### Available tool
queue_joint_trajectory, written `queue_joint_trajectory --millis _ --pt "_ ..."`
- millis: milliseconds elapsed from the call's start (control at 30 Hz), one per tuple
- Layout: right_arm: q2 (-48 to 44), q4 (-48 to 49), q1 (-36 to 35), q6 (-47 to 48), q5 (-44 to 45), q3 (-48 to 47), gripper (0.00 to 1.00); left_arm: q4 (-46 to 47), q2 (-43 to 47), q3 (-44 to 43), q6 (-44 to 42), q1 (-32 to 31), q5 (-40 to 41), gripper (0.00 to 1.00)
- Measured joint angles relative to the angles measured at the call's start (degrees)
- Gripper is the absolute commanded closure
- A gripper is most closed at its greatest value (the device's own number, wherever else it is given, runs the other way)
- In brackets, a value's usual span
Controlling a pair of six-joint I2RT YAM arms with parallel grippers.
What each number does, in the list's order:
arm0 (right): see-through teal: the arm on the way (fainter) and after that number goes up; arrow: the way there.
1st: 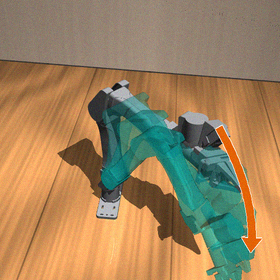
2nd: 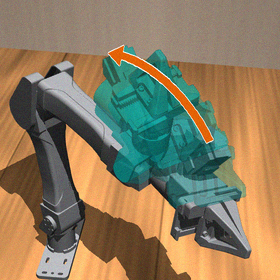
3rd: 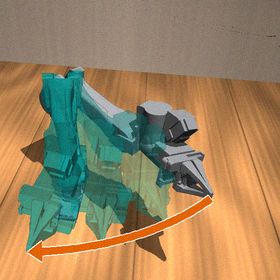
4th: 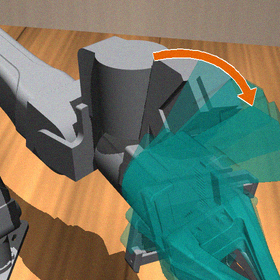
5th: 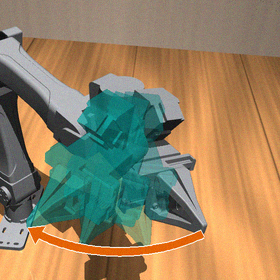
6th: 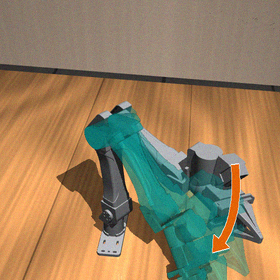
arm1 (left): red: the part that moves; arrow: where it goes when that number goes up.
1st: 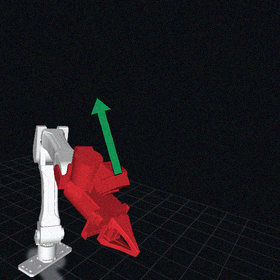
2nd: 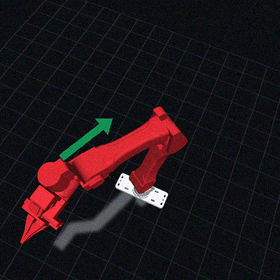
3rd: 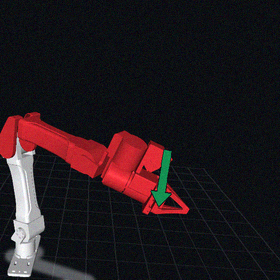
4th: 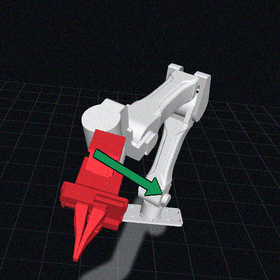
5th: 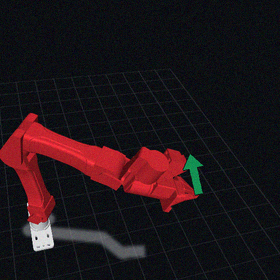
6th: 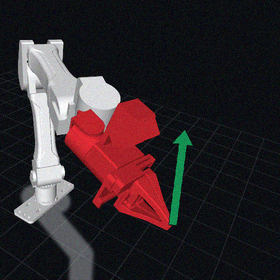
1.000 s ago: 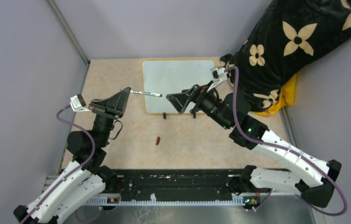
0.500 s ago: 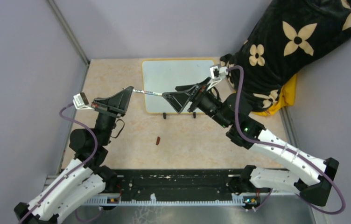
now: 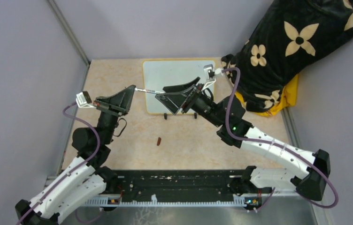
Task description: Write a sentence on the whiteboard
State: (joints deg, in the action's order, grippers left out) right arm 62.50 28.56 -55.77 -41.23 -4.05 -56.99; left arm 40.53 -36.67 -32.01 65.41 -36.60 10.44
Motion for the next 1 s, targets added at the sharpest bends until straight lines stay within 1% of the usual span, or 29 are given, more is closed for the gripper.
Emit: queue_joint_trajectory --millis 200,300,567,800,1000 --pt "3.0 4.1 0.0 -3.0 -0.7 0.0 0.32 1.5 -0.4 0.0 2.1 0.0 0.0 1.0" --pt "4.4 5.7 0.0 -4.0 -1.3 0.0 0.4 2.0 -0.5 0.0 2.8 0.0 0.0 1.0" --pt "6.7 6.6 0.0 -5.6 -3.0 -0.9 0.55 2.1 -1.0 0.0 4.0 0.0 0.0 1.0" --pt "6.9 7.0 -0.1 -5.5 -3.6 -1.2 0.61 2.1 -1.3 0.0 4.3 0.0 -0.6 1.0" --pt "7.1 7.0 -0.1 -5.4 -3.6 -1.2 0.74 2.0 -1.3 0.0 4.5 0.0 -1.0 1.0"
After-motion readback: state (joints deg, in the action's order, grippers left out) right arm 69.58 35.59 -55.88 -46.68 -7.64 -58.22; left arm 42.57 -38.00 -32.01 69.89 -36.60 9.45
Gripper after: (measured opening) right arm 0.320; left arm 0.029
